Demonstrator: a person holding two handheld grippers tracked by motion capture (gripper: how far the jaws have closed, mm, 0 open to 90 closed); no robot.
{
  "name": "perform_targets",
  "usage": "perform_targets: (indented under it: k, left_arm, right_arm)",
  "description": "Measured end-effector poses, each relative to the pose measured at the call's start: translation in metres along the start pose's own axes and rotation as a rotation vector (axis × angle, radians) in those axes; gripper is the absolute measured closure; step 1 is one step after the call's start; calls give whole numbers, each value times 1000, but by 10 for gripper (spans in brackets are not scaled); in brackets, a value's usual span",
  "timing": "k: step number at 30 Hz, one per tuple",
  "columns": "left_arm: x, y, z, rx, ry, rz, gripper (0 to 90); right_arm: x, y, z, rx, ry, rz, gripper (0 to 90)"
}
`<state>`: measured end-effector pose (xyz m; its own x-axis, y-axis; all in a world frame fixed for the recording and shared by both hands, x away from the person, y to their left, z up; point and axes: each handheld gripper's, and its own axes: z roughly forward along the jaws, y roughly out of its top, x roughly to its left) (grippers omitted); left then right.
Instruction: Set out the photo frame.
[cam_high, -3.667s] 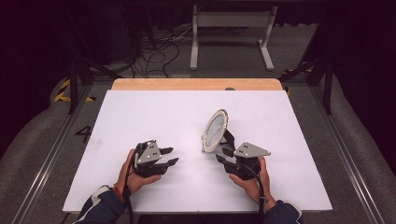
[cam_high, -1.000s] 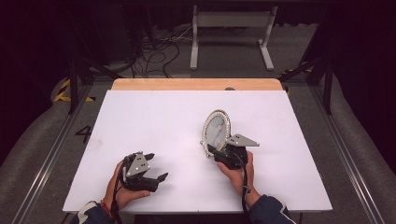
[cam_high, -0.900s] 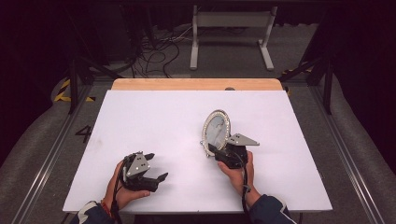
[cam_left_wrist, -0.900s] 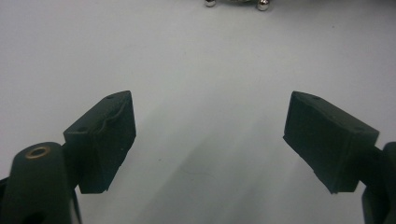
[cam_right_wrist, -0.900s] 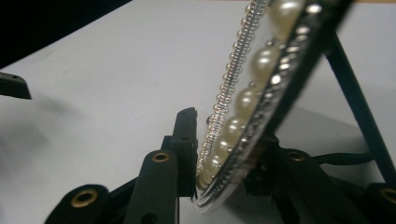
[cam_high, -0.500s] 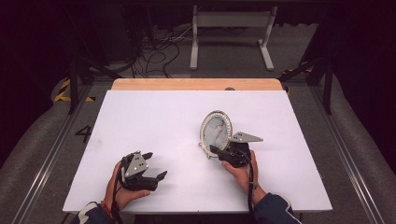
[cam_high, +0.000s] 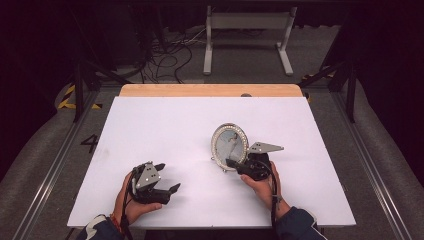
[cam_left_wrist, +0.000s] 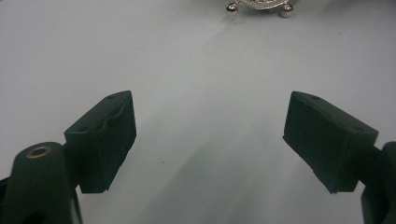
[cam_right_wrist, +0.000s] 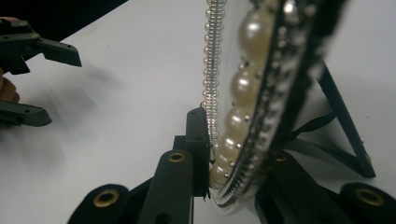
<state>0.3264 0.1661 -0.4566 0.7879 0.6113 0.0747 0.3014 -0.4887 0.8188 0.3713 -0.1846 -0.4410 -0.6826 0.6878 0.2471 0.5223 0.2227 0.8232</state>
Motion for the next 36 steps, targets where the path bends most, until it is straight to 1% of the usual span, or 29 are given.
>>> perform_targets:
  k: [3, 4, 5, 9, 11, 13, 14, 16, 17, 18, 19, 20, 21, 23, 24, 27, 29, 30, 31, 32, 33, 34, 35, 36]
  left_arm:
    - [-1, 2, 4, 5, -11, 3, 176]
    - [-1, 3, 5, 8, -15, 13, 177]
    - [-1, 4, 6, 2, -20, 11, 176]
    - [2, 9, 10, -15, -45, -3, 176]
    - [6, 14, 15, -15, -59, -3, 176]
    - [14, 21, 25, -1, -95, -13, 171]
    - [14, 21, 25, -1, -95, -13, 162]
    - [21, 29, 33, -19, -104, -23, 162]
    - [24, 33, 37, -23, -121, -31, 163]
    - [26, 37, 40, -28, -124, -33, 161]
    - [29, 43, 47, -39, -128, -29, 161]
    - [30, 50, 56, -32, -144, -18, 161]
    - [30, 50, 56, -32, -144, -18, 161]
    - [32, 59, 69, -39, -148, -12, 163]
    - [33, 64, 75, -41, -167, -10, 179]
    - [36, 75, 90, -62, -194, -33, 200]
    - [38, 81, 98, -84, -222, -60, 206]
    - [39, 83, 101, -90, -233, -63, 209]
    - [39, 83, 101, -90, -233, -63, 209]
    - [40, 86, 105, -104, -250, -84, 209]
    - [40, 87, 106, -109, -262, -94, 209]
    - [40, 90, 109, -119, -279, -92, 210]
    - [39, 93, 113, -113, -290, -92, 210]
    - [39, 94, 116, -107, -311, -94, 208]
  right_arm:
    - [0, -1, 1, -8, 0, 3, 808]
    - [0, -1, 1, -11, -2, 5, 808]
    - [0, -1, 1, -13, -5, 2, 805]
    - [0, -2, 0, -28, -22, 6, 722]
    - [1, -2, -3, -31, -37, -8, 709]
    - [2, -1, -8, -37, -48, -27, 688]
    - [2, -1, -8, -37, -48, -27, 688]
    - [3, -1, -12, -37, -68, -48, 652]
    - [4, -1, -14, -30, -76, -60, 644]
    - [5, -2, -16, -25, -81, -75, 639]
    - [6, -2, -17, -21, -81, -85, 636]
    - [7, -2, -20, -17, -84, -104, 636]
    - [7, -2, -20, -17, -84, -104, 636]
    - [9, -2, -24, -24, -94, -119, 654]
    - [9, -2, -27, -29, -100, -126, 670]
    - [10, -3, -33, -47, -105, -121, 689]
    - [11, -3, -37, -67, -114, -120, 703]
    - [12, -3, -41, -85, -116, -116, 707]
    - [12, -3, -41, -85, -116, -116, 707]
    - [12, -3, -43, -98, -118, -115, 716]
    - [13, -2, -45, -112, -118, -122, 719]
    - [15, -2, -47, -128, -130, -128, 725]
    - [15, -1, -48, -136, -130, -127, 729]
    - [15, -1, -49, -147, -136, -129, 729]
